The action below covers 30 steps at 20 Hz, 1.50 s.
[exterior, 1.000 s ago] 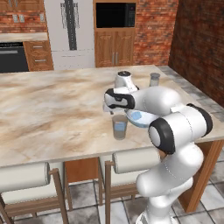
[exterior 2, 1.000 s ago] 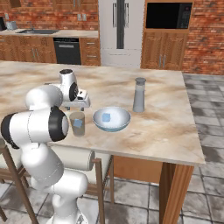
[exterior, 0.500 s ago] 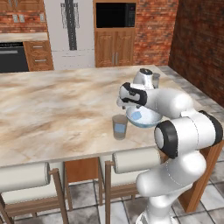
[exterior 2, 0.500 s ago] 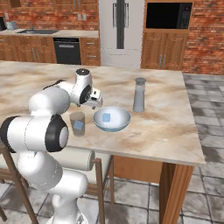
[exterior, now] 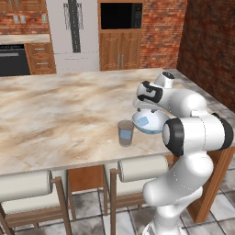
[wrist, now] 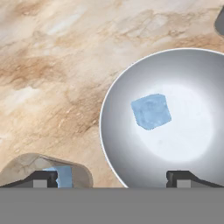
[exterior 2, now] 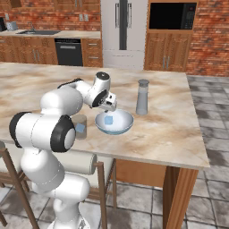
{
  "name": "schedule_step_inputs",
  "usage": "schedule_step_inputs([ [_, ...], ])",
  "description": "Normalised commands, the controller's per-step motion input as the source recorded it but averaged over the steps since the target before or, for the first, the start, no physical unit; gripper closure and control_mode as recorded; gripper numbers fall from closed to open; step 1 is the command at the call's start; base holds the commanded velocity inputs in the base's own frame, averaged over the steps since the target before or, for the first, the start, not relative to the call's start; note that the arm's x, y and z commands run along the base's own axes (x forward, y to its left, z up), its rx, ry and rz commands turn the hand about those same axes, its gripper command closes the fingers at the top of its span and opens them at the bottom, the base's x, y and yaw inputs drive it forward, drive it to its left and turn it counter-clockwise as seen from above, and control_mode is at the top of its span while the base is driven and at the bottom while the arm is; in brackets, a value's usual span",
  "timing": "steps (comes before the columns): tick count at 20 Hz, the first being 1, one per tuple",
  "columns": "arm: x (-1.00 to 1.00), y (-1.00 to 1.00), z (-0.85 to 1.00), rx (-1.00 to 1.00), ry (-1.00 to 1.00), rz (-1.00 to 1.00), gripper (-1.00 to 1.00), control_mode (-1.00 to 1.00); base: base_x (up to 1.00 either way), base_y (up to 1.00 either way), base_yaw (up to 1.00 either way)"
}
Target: There are two ice cubes in the ice bowl. Place both ice cubes in the glass cup.
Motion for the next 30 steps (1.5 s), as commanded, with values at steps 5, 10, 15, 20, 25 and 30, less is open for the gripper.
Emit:
schedule_step_inputs([
  [5,-0.02,-0.01,-0.09,0.03,0.0,-0.2,-1.0,-1.0,0.0,0.0,0.0],
  [10,0.0,-0.11,-0.08,0.04,0.0,-0.29,-1.0,-1.0,0.0,0.0,0.0],
  [15,0.0,-0.2,-0.13,0.16,0.0,-0.35,-1.0,-1.0,0.0,0.0,0.0],
  [20,0.0,-0.14,-0.12,0.22,0.0,-0.3,-1.0,-1.0,0.0,0.0,0.0],
  [25,0.03,-0.01,-0.16,0.12,0.09,-0.14,-1.0,-1.0,0.0,0.0,0.0],
  [30,0.09,0.0,-0.35,0.07,0.16,-0.06,-1.0,-1.0,0.0,0.0,0.0],
])
